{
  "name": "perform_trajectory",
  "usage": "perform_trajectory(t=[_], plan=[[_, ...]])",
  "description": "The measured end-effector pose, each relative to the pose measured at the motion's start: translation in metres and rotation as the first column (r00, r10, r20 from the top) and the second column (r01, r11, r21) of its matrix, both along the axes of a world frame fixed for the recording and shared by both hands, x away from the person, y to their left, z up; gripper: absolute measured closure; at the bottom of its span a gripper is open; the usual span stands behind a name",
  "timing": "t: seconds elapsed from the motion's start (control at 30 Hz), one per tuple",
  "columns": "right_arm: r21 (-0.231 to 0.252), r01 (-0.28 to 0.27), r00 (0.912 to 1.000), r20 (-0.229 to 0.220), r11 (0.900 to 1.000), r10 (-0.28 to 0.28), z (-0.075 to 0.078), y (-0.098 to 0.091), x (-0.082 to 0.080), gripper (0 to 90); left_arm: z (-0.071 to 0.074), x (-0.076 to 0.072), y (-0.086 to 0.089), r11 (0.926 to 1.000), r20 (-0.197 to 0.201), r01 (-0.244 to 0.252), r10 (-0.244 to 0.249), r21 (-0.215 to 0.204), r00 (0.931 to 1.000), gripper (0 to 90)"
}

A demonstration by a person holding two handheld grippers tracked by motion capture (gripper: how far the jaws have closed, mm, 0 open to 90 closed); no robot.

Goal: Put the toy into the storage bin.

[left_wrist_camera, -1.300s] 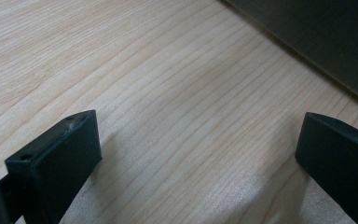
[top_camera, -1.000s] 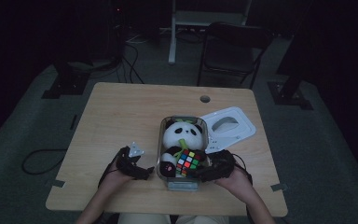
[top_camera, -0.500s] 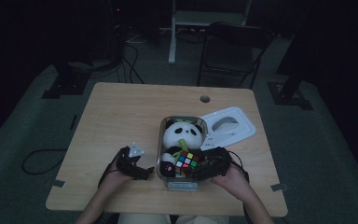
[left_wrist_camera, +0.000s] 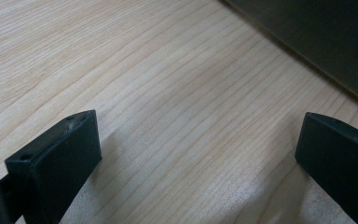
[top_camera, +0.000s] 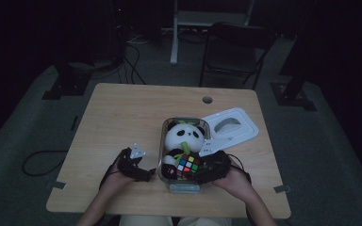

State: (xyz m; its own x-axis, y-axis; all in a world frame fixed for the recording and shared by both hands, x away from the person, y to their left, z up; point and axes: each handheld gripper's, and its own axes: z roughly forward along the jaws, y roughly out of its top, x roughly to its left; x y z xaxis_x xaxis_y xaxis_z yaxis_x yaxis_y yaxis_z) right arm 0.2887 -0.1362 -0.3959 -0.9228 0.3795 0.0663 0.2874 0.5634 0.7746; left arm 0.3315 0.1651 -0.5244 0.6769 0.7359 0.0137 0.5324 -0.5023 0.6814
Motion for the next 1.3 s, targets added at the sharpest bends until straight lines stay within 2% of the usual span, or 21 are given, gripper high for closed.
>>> perform_trajectory(t=[0.13, 0.2, 0.27, 0.3, 0.4, 0.53, 0.57, 0.6, 0.67, 0.73, 0.77, 0.8, 0.83, 0.9, 0.97, 1.0, 1.07, 1.1, 1.13, 1.17, 1.3], plan=[[0.013, 0.022, 0.9994, -0.026, 0.9997, -0.021, -0.001, -0.003, 0.001, 32.8, 0.001, -0.001, 0.0, 0.9998, 0.006, 0.005, -0.005, 0.017, 1.0, 0.7], [-0.003, 0.042, 0.9984, -0.038, 0.9991, -0.042, 0.001, -0.005, 0.002, 32.2, 0.007, -0.001, 0.002, 0.9996, 0.004, -0.011, 0.011, 0.028, 0.9999, 0.8], [0.009, 0.037, 0.9963, -0.079, 0.9993, -0.036, 0.001, -0.006, 0.004, 29.7, 0.016, -0.001, 0.006, 0.9992, -0.029, -0.036, 0.036, -0.019, 0.999, 2.3], [0.02, 0.039, 0.9952, -0.09, 0.999, -0.037, 0.001, -0.008, 0.005, 29.0, 0.021, -0.001, 0.009, 0.9983, -0.026, -0.048, 0.047, -0.035, 0.9986, 6.5], [0.043, 0.052, 0.9953, -0.085, 0.9977, -0.048, 0.006, -0.012, 0.003, 27.1, 0.041, -0.004, 0.013, 0.9981, 0.001, -0.032, 0.032, -0.054, 0.9995, 6.5], [0.082, 0.077, 0.9953, -0.065, 0.9937, -0.072, 0.018, -0.021, 0.002, 27.9, 0.074, -0.013, 0.011, 0.996, 0.069, 0.0, 0.006, -0.089, 0.9976, 6.6], [0.091, 0.09, 0.9946, -0.06, 0.9918, -0.085, 0.021, -0.023, 0.002, 32.5, 0.074, -0.013, 0.011, 0.996, 0.069, 0.0, 0.006, -0.089, 0.9976, 6.5], [0.103, 0.1, 0.994, -0.055, 0.9896, -0.095, 0.023, -0.026, 0.002, 34.2, 0.091, -0.02, 0.005, 0.9944, 0.103, 0.04, -0.03, -0.098, 0.9942, 6.6], [0.117, 0.126, 0.9915, -0.047, 0.9851, -0.121, 0.026, -0.029, 0.002, 42.5, 0.106, -0.028, -0.001, 0.9895, 0.132, 0.087, -0.071, -0.116, 0.9887, 6.6], [0.123, 0.143, 0.9896, -0.029, 0.9821, -0.141, 0.028, -0.031, -0.001, 52.1, 0.119, -0.036, -0.009, 0.98, 0.159, 0.138, -0.115, -0.144, 0.9806, 19.5], [0.127, 0.147, 0.9891, -0.019, 0.981, -0.146, 0.029, -0.032, -0.002, 56.1, 0.125, -0.04, -0.013, 0.9749, 0.168, 0.165, -0.139, -0.149, 0.9759, 19.7], [0.127, 0.15, 0.9887, -0.019, 0.9805, -0.148, 0.029, -0.033, -0.003, 65.5, 0.13, -0.044, -0.017, 0.9672, 0.184, 0.199, -0.169, -0.158, 0.9683, 22.7], [0.128, 0.145, 0.9894, -0.024, 0.9811, -0.143, 0.029, -0.033, -0.004, 69.2, 0.135, -0.048, -0.021, 0.9578, 0.203, 0.234, -0.199, -0.167, 0.9587, 33.2], [0.118, 0.132, 0.9913, -0.016, 0.9842, -0.131, 0.028, -0.031, -0.006, 77.9, 0.142, -0.054, -0.029, 0.9415, 0.216, 0.278, -0.236, -0.191, 0.9475, 42.7], [0.107, 0.13, 0.9916, -0.016, 0.9858, -0.128, 0.027, -0.031, -0.007, 84.6, 0.148, -0.058, -0.037, 0.9297, 0.227, 0.309, -0.263, -0.2, 0.9377, 56.1], [0.107, 0.13, 0.9914, -0.023, 0.9857, -0.129, 0.027, -0.031, -0.008, 87.4, 0.15, -0.06, -0.041, 0.9187, 0.223, 0.337, -0.291, -0.206, 0.9302, 60.4], [0.104, 0.133, 0.9911, -0.021, 0.9856, -0.131, 0.026, -0.031, -0.008, 90.0, 0.152, -0.063, -0.051, 0.9049, 0.23, 0.379, -0.334, -0.193, 0.914, 71.8], [0.103, 0.132, 0.9912, -0.028, 0.9859, -0.13, 0.025, -0.031, -0.008, 90.0, 0.153, -0.064, -0.054, 0.8978, 0.225, 0.394, -0.349, -0.198, 0.9096, 76.4], [0.1, 0.133, 0.991, -0.028, 0.9861, -0.131, 0.025, -0.03, -0.008, 90.0, 0.153, -0.064, -0.059, 0.8857, 0.211, 0.416, -0.374, -0.207, 0.9029, 77.0], [0.095, 0.134, 0.9909, -0.029, 0.9865, -0.132, 0.024, -0.029, -0.008, 90.0, 0.154, -0.064, -0.061, 0.8823, 0.212, 0.424, -0.383, -0.205, 0.8992, 85.0], [0.084, 0.136, 0.9905, -0.033, 0.9872, -0.133, 0.02, -0.027, -0.006, 90.0, 0.151, -0.061, -0.074, 0.8723, 0.184, 0.452, -0.421, -0.187, 0.8884, 90.0]])
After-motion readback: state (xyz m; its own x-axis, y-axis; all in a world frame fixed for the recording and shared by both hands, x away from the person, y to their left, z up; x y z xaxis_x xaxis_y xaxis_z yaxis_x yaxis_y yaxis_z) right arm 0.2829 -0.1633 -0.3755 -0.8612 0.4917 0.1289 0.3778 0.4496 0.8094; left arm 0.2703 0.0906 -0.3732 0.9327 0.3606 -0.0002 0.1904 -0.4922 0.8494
